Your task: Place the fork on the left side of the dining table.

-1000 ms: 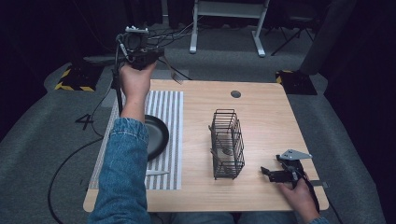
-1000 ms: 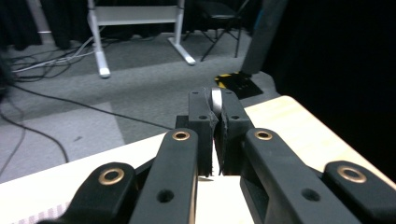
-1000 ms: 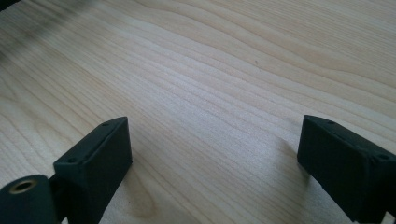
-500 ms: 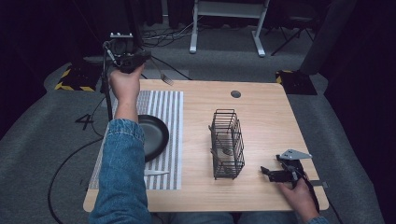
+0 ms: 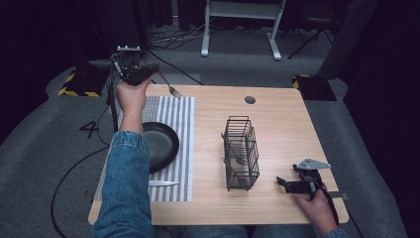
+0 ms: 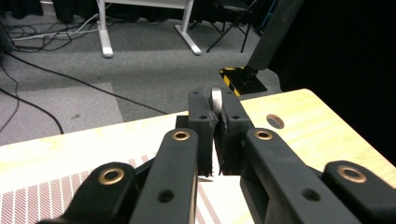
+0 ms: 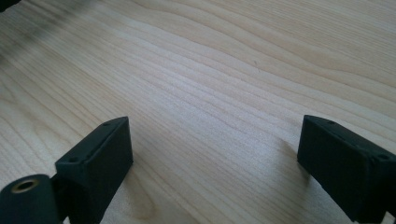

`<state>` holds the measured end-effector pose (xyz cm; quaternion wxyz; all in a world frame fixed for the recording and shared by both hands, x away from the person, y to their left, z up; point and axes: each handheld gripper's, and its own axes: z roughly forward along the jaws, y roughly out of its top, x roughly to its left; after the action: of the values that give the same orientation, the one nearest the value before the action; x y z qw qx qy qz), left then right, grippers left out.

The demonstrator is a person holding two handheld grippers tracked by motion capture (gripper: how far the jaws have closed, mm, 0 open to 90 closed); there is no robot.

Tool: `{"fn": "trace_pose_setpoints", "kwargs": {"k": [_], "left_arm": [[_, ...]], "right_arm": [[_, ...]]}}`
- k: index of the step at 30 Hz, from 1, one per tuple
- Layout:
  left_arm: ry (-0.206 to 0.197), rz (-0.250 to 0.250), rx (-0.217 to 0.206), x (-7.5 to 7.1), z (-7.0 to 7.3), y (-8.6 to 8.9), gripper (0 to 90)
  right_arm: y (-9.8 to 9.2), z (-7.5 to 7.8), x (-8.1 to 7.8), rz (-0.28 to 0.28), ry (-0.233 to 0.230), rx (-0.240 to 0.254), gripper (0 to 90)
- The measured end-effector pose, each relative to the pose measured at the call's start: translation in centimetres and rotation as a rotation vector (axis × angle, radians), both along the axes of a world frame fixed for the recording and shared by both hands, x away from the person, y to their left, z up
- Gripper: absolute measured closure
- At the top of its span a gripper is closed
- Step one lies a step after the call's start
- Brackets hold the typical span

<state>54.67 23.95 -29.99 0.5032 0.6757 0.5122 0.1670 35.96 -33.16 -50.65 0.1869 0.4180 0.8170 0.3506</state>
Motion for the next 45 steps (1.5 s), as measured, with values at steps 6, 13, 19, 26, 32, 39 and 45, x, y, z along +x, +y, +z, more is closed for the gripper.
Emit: {"fn": "trace_pose_setpoints", "kwargs": {"k": [6,13,19,26,32,39,45], "left_arm": [[0.067,0.004,0.010,0.8,-2.1,0.5,86.1],[0.109,0.023,-0.020,1.1,-4.3,1.4,86.1],[0.146,0.044,-0.026,1.2,-6.0,1.7,86.1],[0.178,0.064,-0.029,1.1,-7.3,1.8,86.1],[0.198,0.066,-0.055,1.0,-8.4,2.1,86.1],[0.197,0.074,-0.069,0.6,-8.9,2.3,86.0],[0.210,0.097,-0.078,0.4,-9.3,2.9,85.1]], "right_arm": [[0.0,0.0,0.0,-0.001,0.000,0.000,10.2],[0.0,0.0,0.0,-0.001,-0.001,0.000,10.2],[0.0,0.0,0.0,-0.001,0.000,0.000,10.2],[0.0,0.0,0.0,-0.001,0.000,0.000,10.2],[0.0,0.0,0.0,-0.001,0.000,0.000,10.2],[0.0,0.0,0.0,0.000,0.000,0.000,10.2],[0.0,0.0,0.0,-0.001,0.000,0.000,10.2]]}}
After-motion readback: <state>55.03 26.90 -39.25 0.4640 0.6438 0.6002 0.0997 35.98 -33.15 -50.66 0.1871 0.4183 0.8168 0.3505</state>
